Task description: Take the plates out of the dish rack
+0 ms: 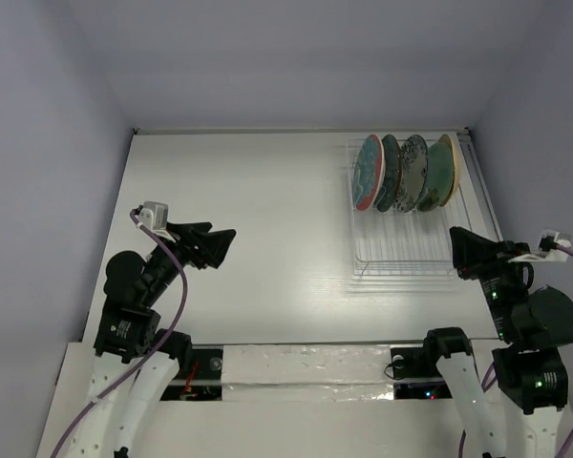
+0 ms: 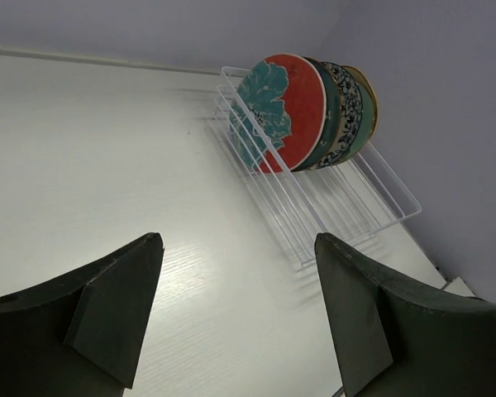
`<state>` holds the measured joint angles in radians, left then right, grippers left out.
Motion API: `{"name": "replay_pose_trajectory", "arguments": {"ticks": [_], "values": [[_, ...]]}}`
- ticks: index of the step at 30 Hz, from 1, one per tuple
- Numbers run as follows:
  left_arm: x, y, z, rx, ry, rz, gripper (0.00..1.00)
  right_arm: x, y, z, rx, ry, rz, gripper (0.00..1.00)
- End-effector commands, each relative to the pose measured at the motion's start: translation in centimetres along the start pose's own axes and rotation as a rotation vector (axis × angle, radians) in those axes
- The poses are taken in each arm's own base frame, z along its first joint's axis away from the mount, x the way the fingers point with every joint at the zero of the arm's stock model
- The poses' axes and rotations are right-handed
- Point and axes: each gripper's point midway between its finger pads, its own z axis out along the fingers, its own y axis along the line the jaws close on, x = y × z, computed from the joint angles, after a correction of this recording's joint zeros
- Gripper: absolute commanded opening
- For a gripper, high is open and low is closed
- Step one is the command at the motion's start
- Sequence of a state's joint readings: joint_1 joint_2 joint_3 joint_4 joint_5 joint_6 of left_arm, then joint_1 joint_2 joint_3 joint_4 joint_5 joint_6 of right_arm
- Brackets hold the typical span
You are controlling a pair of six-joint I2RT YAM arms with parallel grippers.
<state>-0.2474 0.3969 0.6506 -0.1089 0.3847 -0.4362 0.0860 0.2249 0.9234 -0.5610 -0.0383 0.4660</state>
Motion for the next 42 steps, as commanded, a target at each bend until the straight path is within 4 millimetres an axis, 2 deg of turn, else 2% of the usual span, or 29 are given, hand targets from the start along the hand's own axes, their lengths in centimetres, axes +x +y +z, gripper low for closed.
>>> {"name": "replay_pose_trajectory", "arguments": {"ticks": [1, 4, 7, 8, 9, 10, 11, 12, 13, 14, 15, 17, 21, 22, 23, 24, 25, 27, 29, 33, 39, 40, 42], "values": [[-1.6, -0.4, -0.7, -0.005, -0.054, 0.066, 0.71, -0.5, 1.7, 0.9, -0.076, 0.017, -0.016, 0.15], [-1.2, 0.0, -0.9, -0.022, -0.045, 0.067, 0.67, 0.7, 2.5, 2.1, -0.129, 0.079, -0.004, 0.0], [-1.0, 0.0, -1.0, -0.02, -0.054, 0.052, 0.58, 1.3, 2.9, 4.1, -0.152, 0.121, 0.021, 0.0], [-0.9, 0.0, -1.1, -0.02, -0.061, 0.05, 0.47, 2.0, 2.6, 5.0, -0.141, 0.141, 0.039, 0.0], [-1.1, 0.2, -1.1, -0.028, -0.072, 0.049, 0.4, 2.1, 2.5, 5.4, -0.138, 0.142, 0.046, 0.0], [-0.9, 0.4, -1.0, -0.037, -0.069, 0.042, 0.21, 2.5, 2.3, 6.4, -0.134, 0.149, 0.06, 0.0], [-0.9, 0.6, -1.0, -0.044, -0.068, 0.039, 0.12, 2.1, 2.4, 6.5, -0.133, 0.132, 0.059, 0.0], [-0.8, 0.8, -0.9, -0.055, -0.067, 0.034, 0.01, 2.8, 2.3, 7.4, -0.125, 0.157, 0.068, 0.0], [-0.8, 0.9, -0.9, -0.06, -0.067, 0.031, 0.0, 2.7, 1.8, 8.1, -0.092, 0.151, 0.069, 0.0], [-0.8, 1.0, -0.9, -0.064, -0.067, 0.031, 0.0, 3.0, 1.5, 8.7, -0.071, 0.161, 0.061, 0.0], [-0.9, 1.0, -0.9, -0.067, -0.07, 0.031, 0.0, 3.8, 2.2, 9.6, -0.075, 0.199, 0.06, 0.0], [-0.9, 1.1, -1.0, -0.072, -0.077, 0.027, 0.0, 4.0, 1.6, 10.9, 0.009, 0.19, 0.036, 0.0], [-0.8, 1.3, -0.9, -0.084, -0.075, 0.02, 0.0, 6.2, 2.3, 13.8, 0.099, 0.257, -0.032, 0.01], [-0.8, 1.4, -0.9, -0.086, -0.074, 0.02, 0.0, 7.0, 2.3, 15.0, 0.131, 0.276, -0.053, 0.08], [-0.7, 1.5, -0.8, -0.091, -0.07, 0.018, 0.0, 7.1, 1.9, 15.7, 0.161, 0.27, -0.07, 0.19], [-0.7, 1.6, -0.8, -0.094, -0.071, 0.016, 0.03, 7.6, 1.8, 16.2, 0.176, 0.279, -0.091, 0.44], [-0.8, 1.5, -0.9, -0.094, -0.072, 0.015, 0.05, 7.8, 1.1, 16.9, 0.222, 0.272, -0.113, 0.54], [-0.5, 1.5, -0.8, -0.084, -0.064, 0.014, 0.13, 8.8, 0.5, 18.7, 0.265, 0.297, -0.165, 0.67], [-0.5, 1.3, -0.8, -0.077, -0.061, 0.015, 0.2, 9.8, 0.0, 20.5, 0.308, 0.323, -0.221, 0.67], [-0.4, 1.1, -0.9, -0.061, -0.061, 0.019, 0.28, 10.9, -0.8, 22.9, 0.379, 0.357, -0.294, 0.63], [-0.6, 0.8, -1.1, -0.052, -0.069, 0.024, 0.32, 12.6, -2.0, 25.5, 0.458, 0.388, -0.381, 0.54], [-0.6, 0.8, -1.1, -0.051, -0.07, 0.023, 0.33, 12.6, -2.7, 26.3, 0.503, 0.388, -0.398, 0.53], [-0.6, 0.8, -1.1, -0.052, -0.071, 0.023, 0.33, 13.2, -3.2, 26.5, 0.532, 0.407, -0.419, 0.53]]}}
